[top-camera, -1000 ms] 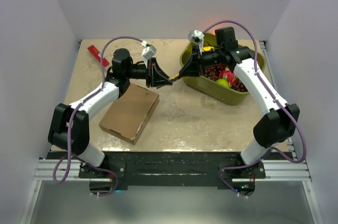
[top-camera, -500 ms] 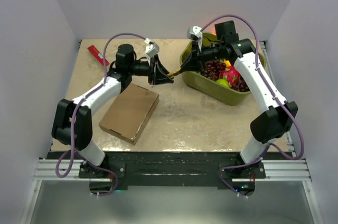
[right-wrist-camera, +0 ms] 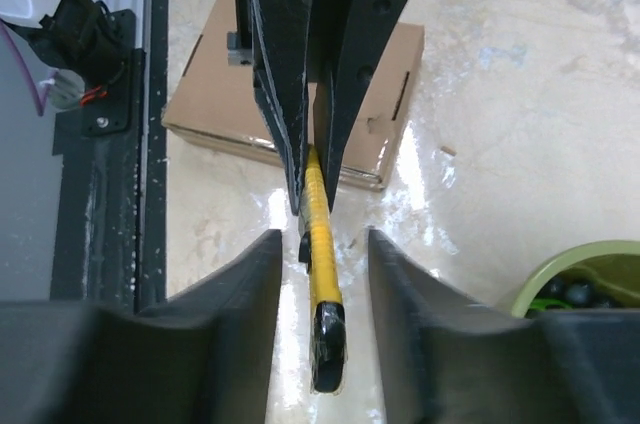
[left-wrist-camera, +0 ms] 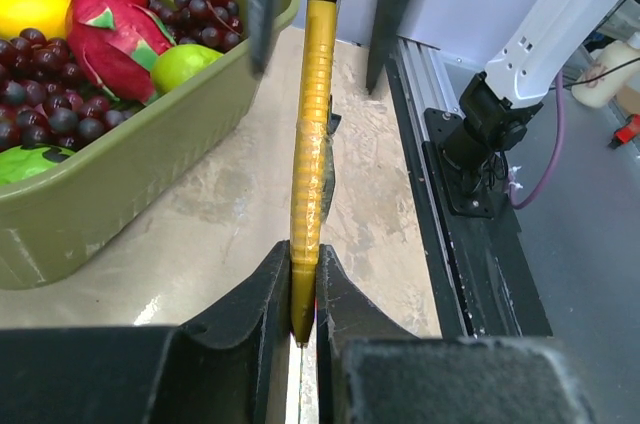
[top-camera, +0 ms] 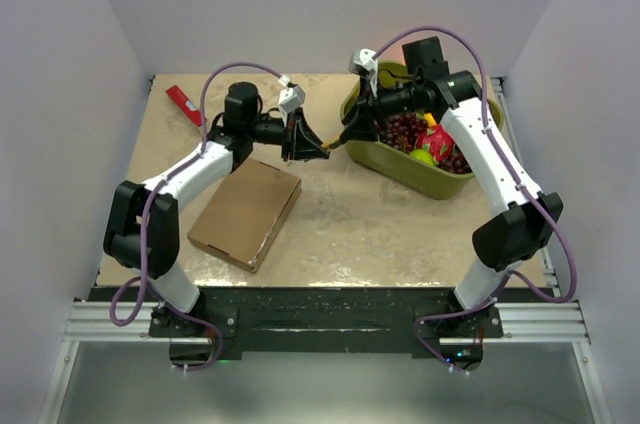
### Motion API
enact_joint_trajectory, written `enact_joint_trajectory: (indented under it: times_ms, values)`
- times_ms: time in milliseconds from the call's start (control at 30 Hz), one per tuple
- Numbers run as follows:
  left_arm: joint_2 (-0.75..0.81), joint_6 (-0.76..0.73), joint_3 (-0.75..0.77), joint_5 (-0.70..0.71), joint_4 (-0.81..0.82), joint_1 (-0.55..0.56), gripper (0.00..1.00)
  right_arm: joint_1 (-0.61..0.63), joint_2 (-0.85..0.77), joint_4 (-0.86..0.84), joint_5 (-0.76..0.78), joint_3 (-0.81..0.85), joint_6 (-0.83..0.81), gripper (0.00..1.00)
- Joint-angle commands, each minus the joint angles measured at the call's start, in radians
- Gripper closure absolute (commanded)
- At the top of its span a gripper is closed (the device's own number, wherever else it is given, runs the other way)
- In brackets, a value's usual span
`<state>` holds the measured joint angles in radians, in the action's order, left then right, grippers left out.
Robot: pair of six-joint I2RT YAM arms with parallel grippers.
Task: Unpack the express box
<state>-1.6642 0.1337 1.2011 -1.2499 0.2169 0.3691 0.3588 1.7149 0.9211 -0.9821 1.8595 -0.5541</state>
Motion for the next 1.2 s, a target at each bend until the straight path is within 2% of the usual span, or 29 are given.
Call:
enact_joint_trajectory:
  times_ms: [0,200,333,367,500,600,833,1067,1167]
  values:
    - [0.01,0.027,0.02,-0.016,0.07,-0.01,1.0,-0.039,-0.014,-0.022,0.01,0.139,0.083,0.43]
    - [0.053,0.34,-0.057,-0.011,0.456,-0.032,1.0,-0.098,0.003,0.038,-0.156,0.13,0.132,0.41]
    - [0.029,0.602,-0.089,-0.005,0.759,-0.032,1.0,-0.083,-0.03,-0.053,-0.198,0.038,0.217,0.36]
    - [0.021,0.625,-0.09,-0.005,0.789,-0.032,1.0,-0.081,-0.037,-0.065,-0.193,0.027,0.224,0.36]
    - [0.003,0.646,-0.081,-0.002,0.806,-0.032,1.0,-0.054,-0.026,-0.053,-0.198,0.046,0.224,0.36]
    - [-0.026,0.711,-0.072,-0.009,0.883,-0.03,1.0,-0.034,-0.028,-0.053,-0.184,0.044,0.223,0.36]
    - [-0.031,0.655,-0.046,-0.022,0.802,-0.016,1.0,0.009,-0.011,-0.102,-0.191,0.053,0.263,0.39]
    - [-0.029,0.644,-0.043,-0.019,0.788,-0.012,1.0,0.038,-0.005,-0.079,-0.15,0.038,0.238,0.46]
    - [-0.031,0.646,-0.041,-0.017,0.788,-0.012,1.0,0.042,-0.005,-0.091,-0.142,0.033,0.246,0.53]
